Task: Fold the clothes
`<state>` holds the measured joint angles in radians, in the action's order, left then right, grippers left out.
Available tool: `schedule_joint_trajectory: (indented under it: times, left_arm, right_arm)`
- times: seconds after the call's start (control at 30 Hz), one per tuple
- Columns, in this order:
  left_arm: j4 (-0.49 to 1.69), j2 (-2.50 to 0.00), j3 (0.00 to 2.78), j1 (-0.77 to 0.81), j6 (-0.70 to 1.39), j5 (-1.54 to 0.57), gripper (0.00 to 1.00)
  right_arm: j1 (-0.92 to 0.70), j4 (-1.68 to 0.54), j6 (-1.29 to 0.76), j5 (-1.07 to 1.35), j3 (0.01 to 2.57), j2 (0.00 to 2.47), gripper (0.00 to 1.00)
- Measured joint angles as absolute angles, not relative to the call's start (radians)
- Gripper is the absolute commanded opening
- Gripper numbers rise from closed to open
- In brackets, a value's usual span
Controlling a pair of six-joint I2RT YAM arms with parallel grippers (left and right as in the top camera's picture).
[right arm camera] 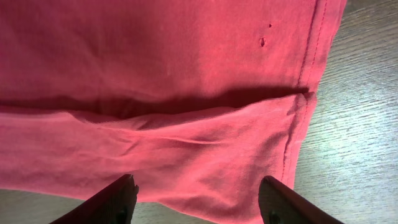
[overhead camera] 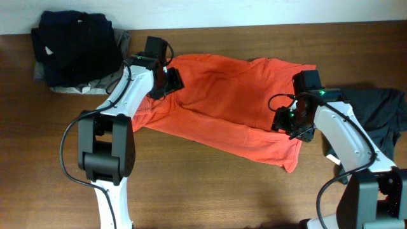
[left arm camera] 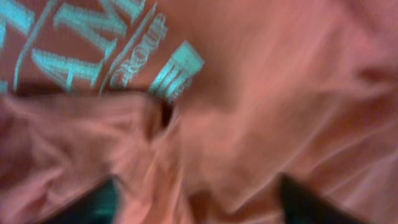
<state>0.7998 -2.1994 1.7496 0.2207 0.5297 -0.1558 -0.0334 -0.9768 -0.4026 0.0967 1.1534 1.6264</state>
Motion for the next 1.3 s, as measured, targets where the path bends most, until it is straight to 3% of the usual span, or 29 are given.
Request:
schedule_joint_trajectory:
  times: [0.6,0.8,1.03,1.3]
  left_arm:
    - [1.180,-2.199,1.912,0.182,0.497,-0.114,0.99]
    - [1.374,-2.199,1.929,0.176,0.529,0.000,0.99]
    - [1.362,-2.199,1.929,0.156,0.374,0.192,0.99]
    - [1.282,-2.199,1.924,0.158,0.128,0.230,0.99]
  right_arm:
    - [-0.033,-0.956,-0.403,0.096,1.153,1.627,0.68]
    - [-0.033,-0.960,-0.403,0.096,1.153,1.627,0.68]
    - [-0.033,-0.936,-0.403,0.097,1.153,1.627,0.68]
    - [-0.033,-0.937,-0.404,0.096,1.153,1.627,0.68]
